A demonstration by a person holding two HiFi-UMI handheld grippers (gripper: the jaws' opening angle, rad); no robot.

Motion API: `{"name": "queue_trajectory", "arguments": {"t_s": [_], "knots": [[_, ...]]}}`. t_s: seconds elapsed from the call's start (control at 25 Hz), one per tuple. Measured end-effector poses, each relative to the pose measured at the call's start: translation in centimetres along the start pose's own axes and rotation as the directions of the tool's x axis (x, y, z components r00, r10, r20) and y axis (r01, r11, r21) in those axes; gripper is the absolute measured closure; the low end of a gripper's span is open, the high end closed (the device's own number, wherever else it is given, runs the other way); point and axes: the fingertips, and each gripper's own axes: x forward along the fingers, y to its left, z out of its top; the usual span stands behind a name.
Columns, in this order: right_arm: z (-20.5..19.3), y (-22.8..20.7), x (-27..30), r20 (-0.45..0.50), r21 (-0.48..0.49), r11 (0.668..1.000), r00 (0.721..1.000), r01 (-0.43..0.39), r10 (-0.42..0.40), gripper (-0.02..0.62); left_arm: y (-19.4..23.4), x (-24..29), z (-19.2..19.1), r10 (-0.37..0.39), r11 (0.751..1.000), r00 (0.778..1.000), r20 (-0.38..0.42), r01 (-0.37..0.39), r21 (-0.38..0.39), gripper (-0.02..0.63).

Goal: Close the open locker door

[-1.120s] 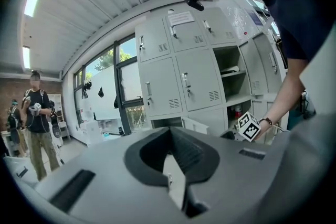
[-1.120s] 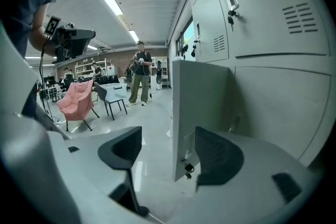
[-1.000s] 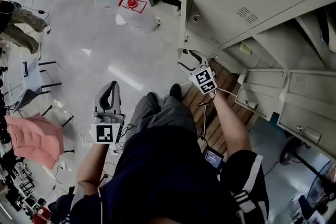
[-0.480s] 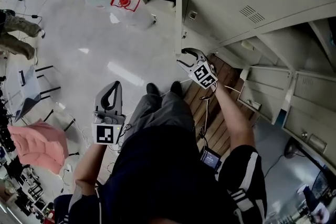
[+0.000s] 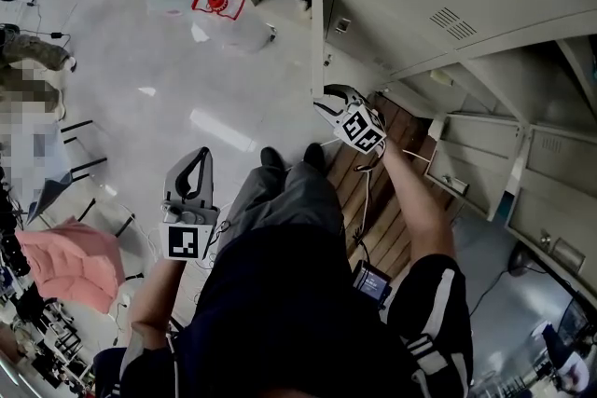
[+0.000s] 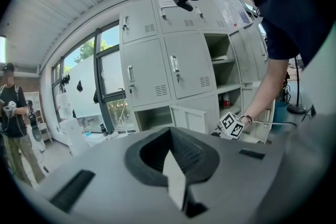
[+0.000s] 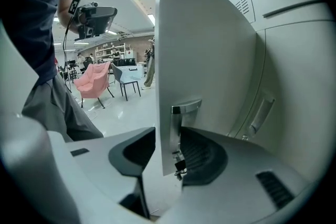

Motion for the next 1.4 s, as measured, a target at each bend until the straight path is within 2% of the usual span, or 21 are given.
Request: {"name": "queue_trajectory", "arguments": {"t_s": [0.08,0.4,0.52,0.68,0.84,1.16,1.4], "knots": [[0.0,0.0,0.1,-0.001,-0.005,1.0,1.0,-0.003,0.003,0.46,0.2,0.0,0.0,0.0,1.0,1.0,0.003,0.0,0.003,0.601],[0.3,0.1,0.7,-0.009,-0.022,0.999,1.0,-0.024,0.023,0.472,0.1,0.3,-0.3,0.0,1.0,1.0,-0.007,0.0,-0.007,0.601],[0.4,0.3,1.0,-0.007,0.001,1.0,1.0,-0.007,0.007,0.474,0.4,0.3,-0.7,0.007,1.0,1.0,-0.027,-0.008,-0.013,0.601],[1.1,0.6,1.8,-0.006,0.039,0.999,1.0,0.015,-0.015,0.476,1.4,0.4,-0.1,0.04,0.999,0.999,0.007,-0.04,-0.021,0.601],[1.9,1.0,3.0,-0.008,0.064,0.998,1.0,0.024,-0.024,0.477,2.2,0.4,0.1,0.071,0.997,0.997,-0.002,-0.071,-0.025,0.601],[3.5,1.3,5.2,0.003,0.095,0.994,0.998,0.058,-0.058,0.479,3.3,1.1,0.2,0.111,0.994,0.994,0.013,-0.111,0.004,0.601],[4.9,1.4,7.0,-0.007,0.117,0.99,0.996,0.084,-0.084,0.48,5.2,1.0,0.7,0.134,0.991,0.991,0.018,-0.133,-0.026,0.601]]}}
